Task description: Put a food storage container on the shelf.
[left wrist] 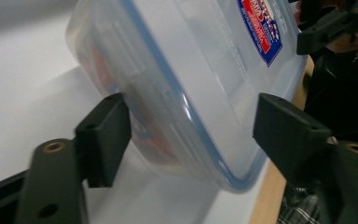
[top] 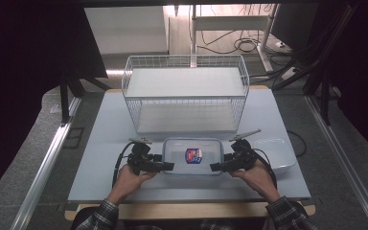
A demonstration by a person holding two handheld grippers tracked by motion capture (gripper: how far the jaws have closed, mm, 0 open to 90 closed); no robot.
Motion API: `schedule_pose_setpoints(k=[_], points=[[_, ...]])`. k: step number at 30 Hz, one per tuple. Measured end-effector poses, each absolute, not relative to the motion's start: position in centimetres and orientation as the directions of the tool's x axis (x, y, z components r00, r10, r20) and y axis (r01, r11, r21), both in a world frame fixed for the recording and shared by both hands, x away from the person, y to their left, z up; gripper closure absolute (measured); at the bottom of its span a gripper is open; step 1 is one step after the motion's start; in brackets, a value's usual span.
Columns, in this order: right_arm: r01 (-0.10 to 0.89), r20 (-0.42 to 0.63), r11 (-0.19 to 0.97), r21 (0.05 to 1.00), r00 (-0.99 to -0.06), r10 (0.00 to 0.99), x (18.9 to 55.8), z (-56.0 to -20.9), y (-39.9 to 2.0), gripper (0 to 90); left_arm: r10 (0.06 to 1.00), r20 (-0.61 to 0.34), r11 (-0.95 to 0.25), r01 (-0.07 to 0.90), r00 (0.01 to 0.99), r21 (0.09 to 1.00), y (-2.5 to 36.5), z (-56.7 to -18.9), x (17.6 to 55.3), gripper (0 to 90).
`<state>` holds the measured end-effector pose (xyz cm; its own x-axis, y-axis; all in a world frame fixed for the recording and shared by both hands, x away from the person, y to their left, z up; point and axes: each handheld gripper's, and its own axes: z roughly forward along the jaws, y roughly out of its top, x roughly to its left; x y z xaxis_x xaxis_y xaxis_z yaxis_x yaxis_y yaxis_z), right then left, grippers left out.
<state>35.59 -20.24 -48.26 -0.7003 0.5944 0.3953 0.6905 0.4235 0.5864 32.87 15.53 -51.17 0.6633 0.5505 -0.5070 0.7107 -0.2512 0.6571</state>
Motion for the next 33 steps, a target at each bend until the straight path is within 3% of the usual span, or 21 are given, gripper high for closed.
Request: schedule_pose_setpoints(k=[5,10,18,33], points=[[0.708,0.46,0.352,0.612,-0.681,0.57,35.1,-48.1,-21.9,42.9,0.527,-0.542,-0.208,0.718,0.654,0.665,16.6,-51.3,31.6,43.4],[0.715,0.48,0.314,0.625,-0.669,0.567,34.7,-47.9,-22.2,49.3,0.537,-0.551,-0.181,0.725,0.639,0.664,16.9,-51.1,31.3,51.6],[0.696,0.456,0.298,0.653,-0.676,0.579,34.6,-47.6,-22.0,49.6,0.546,-0.574,-0.138,0.742,0.61,0.656,17.0,-51.0,31.5,52.9],[0.651,0.445,0.269,0.71,-0.71,0.545,36.1,-44.3,-21.3,49.6,0.562,-0.526,-0.089,0.679,0.639,0.729,18.3,-46.5,32.3,53.9]])
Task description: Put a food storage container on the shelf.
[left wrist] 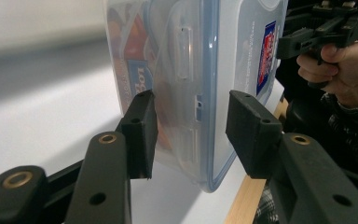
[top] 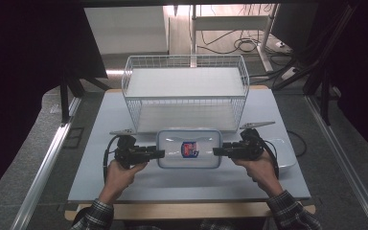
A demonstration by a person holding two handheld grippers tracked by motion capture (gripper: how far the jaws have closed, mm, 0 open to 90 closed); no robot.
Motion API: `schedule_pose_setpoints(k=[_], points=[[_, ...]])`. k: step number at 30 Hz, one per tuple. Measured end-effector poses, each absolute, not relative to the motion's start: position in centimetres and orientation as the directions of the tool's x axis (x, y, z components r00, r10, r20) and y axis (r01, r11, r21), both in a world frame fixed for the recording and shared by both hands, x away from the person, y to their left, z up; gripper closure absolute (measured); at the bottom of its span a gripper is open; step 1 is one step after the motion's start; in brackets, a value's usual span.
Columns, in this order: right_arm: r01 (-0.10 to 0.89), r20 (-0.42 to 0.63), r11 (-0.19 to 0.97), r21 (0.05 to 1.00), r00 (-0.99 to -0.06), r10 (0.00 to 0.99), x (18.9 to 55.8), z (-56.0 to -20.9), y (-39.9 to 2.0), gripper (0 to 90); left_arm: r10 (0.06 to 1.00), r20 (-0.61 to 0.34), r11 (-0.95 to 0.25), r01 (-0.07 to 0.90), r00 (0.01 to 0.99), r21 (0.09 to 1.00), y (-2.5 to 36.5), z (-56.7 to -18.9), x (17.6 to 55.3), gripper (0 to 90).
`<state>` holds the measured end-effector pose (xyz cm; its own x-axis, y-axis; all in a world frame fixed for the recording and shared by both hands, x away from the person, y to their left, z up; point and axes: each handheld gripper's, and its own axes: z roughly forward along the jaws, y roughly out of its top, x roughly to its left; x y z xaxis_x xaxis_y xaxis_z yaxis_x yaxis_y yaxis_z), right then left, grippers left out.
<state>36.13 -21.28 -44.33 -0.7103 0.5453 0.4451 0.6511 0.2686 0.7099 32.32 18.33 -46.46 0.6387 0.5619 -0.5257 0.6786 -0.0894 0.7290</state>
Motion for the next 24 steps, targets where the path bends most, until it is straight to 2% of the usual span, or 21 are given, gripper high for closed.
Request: schedule_pose_setpoints(k=[24], points=[[0.57,0.389,0.219,0.792,-0.748,0.537,41.6,-34.7,-19.4,49.5,0.578,-0.498,-0.014,0.618,0.647,0.786,20.0,-37.0,37.6,53.8]])
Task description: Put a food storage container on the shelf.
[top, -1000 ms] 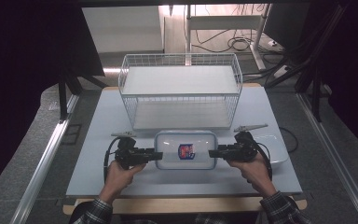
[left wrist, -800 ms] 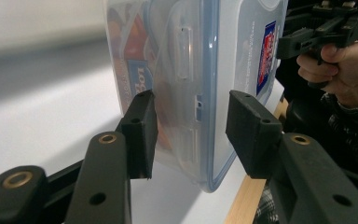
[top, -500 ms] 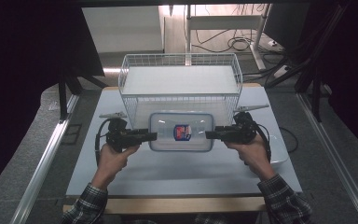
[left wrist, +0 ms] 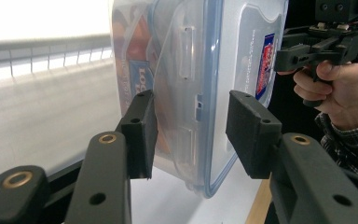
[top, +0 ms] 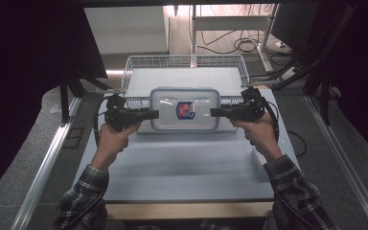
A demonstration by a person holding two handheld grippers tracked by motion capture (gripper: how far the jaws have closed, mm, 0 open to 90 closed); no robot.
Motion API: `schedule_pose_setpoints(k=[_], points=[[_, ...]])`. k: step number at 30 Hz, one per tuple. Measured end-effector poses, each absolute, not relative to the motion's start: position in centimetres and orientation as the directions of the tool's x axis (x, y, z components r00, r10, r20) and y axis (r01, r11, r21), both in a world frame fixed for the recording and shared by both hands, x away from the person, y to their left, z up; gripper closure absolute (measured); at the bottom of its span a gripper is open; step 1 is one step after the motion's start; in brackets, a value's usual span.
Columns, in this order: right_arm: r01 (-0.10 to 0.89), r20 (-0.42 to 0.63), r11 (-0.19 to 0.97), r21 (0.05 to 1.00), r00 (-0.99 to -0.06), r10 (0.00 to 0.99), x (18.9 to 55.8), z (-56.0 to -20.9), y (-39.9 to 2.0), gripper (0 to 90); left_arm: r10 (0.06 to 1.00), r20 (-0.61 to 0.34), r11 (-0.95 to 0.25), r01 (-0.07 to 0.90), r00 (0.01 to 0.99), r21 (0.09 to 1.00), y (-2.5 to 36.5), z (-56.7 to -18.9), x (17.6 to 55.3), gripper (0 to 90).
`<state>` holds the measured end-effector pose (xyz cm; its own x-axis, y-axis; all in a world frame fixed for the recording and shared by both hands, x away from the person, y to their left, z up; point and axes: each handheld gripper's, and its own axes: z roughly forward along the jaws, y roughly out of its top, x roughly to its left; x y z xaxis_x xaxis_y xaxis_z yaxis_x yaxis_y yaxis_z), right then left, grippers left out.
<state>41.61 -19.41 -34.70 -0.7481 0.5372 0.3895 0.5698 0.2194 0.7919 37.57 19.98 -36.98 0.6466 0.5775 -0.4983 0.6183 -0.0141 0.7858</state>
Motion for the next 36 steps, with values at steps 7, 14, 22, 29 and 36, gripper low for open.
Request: schedule_pose_setpoints(k=[7,14,22,29,36], points=[[0.566,0.387,0.205,0.799,-0.744,0.544,43.3,-32.8,-19.0,49.5,0.582,-0.499,0.005,0.61,0.642,0.792,20.3,-35.1,39.5,53.5],[0.572,0.399,0.18,0.8,-0.731,0.553,45.3,-31.4,-18.8,49.4,0.583,-0.515,0.026,0.619,0.628,0.785,20.5,-34.0,41.5,53.4],[0.588,0.414,0.163,0.792,-0.714,0.565,47.4,-30.6,-18.4,49.2,0.574,-0.551,0.052,0.644,0.606,0.763,20.8,-33.5,43.8,52.9],[0.609,0.446,0.133,0.782,-0.697,0.562,48.9,-29.8,-18.3,48.5,0.563,-0.557,0.061,0.642,0.61,0.765,21.0,-33.4,44.6,52.0],[0.636,0.481,0.092,0.767,-0.663,0.574,50.0,-30.0,-18.1,46.1,0.573,-0.562,0.075,0.645,0.597,0.761,20.9,-33.4,45.5,48.0]])
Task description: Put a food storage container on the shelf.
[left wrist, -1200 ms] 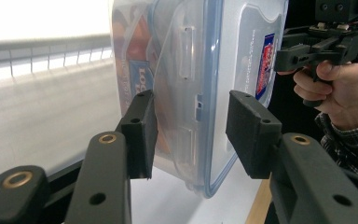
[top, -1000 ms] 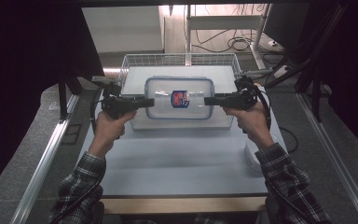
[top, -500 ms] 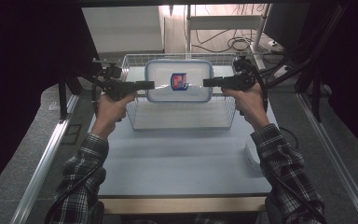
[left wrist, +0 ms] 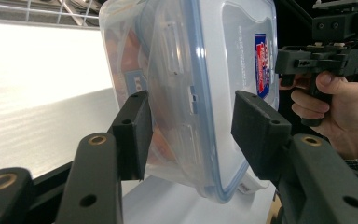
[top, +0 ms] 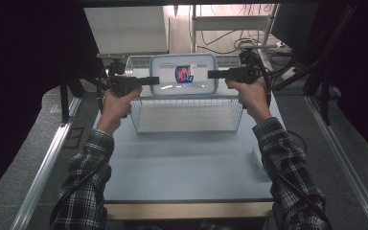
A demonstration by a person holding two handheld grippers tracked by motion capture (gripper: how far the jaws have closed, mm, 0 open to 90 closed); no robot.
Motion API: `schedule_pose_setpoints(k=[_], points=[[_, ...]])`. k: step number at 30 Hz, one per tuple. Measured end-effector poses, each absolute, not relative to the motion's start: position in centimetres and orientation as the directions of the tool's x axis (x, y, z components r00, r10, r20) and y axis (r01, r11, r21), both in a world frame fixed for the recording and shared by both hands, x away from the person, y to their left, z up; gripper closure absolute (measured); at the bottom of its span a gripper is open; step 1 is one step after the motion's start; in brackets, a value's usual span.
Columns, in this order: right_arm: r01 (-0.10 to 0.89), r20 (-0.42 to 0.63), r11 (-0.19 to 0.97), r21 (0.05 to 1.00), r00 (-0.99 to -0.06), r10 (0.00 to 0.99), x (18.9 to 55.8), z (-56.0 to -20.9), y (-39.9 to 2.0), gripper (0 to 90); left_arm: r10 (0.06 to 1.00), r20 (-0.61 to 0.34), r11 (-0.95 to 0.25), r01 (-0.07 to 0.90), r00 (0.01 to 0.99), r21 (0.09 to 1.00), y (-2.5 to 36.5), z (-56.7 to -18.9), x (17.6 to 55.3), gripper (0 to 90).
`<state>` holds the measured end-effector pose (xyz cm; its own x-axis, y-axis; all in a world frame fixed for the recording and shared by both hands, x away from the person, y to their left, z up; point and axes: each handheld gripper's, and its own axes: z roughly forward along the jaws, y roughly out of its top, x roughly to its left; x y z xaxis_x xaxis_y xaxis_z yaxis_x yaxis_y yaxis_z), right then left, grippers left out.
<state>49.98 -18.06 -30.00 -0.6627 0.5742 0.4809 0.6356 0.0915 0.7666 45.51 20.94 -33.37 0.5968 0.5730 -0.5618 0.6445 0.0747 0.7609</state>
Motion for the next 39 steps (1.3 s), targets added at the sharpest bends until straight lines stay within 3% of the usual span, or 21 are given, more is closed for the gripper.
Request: schedule_pose_setpoints(k=[8,9,10,13,20,25,31,34,39], points=[[0.625,0.449,0.087,0.775,-0.643,0.621,50.3,-29.8,-17.7,44.6,0.57,-0.572,0.089,0.648,0.59,0.757,20.9,-33.6,46.3,44.3],[0.615,0.425,0.096,0.783,-0.642,0.638,50.3,-29.8,-17.6,49.4,0.595,-0.556,0.09,0.639,0.58,0.764,20.8,-33.6,46.3,41.9],[0.606,0.398,0.121,0.786,-0.646,0.651,50.3,-29.8,-17.3,48.5,0.614,-0.538,0.094,0.624,0.577,0.776,20.7,-33.6,46.3,39.1],[0.597,0.37,0.12,0.793,-0.629,0.684,50.4,-30.0,-16.8,47.6,0.652,-0.505,0.08,0.611,0.565,0.787,20.7,-33.2,46.6,44.1],[0.598,0.383,0.102,0.795,-0.625,0.68,50.6,-30.1,-17.0,50.7,0.742,-0.378,0.007,0.557,0.554,0.83,19.7,-32.0,46.4,44.6],[0.532,0.315,0.132,0.836,-0.663,0.68,49.5,-29.8,-17.6,55.4,0.748,-0.313,0.002,0.471,0.584,0.882,20.2,-31.3,44.0,57.5],[0.435,0.211,0.175,0.883,-0.703,0.679,46.7,-30.3,-18.7,80.9,0.708,-0.279,-0.055,0.445,0.649,0.894,20.5,-33.0,41.1,80.1],[0.428,0.208,0.199,0.882,-0.732,0.649,45.9,-31.4,-18.5,88.7,0.692,-0.272,-0.105,0.467,0.668,0.878,19.8,-34.5,41.0,84.2],[0.413,0.158,0.276,0.868,-0.757,0.634,45.9,-32.6,-16.5,89.0,0.71,-0.256,-0.133,0.482,0.656,0.866,19.0,-35.3,42.2,84.5]])
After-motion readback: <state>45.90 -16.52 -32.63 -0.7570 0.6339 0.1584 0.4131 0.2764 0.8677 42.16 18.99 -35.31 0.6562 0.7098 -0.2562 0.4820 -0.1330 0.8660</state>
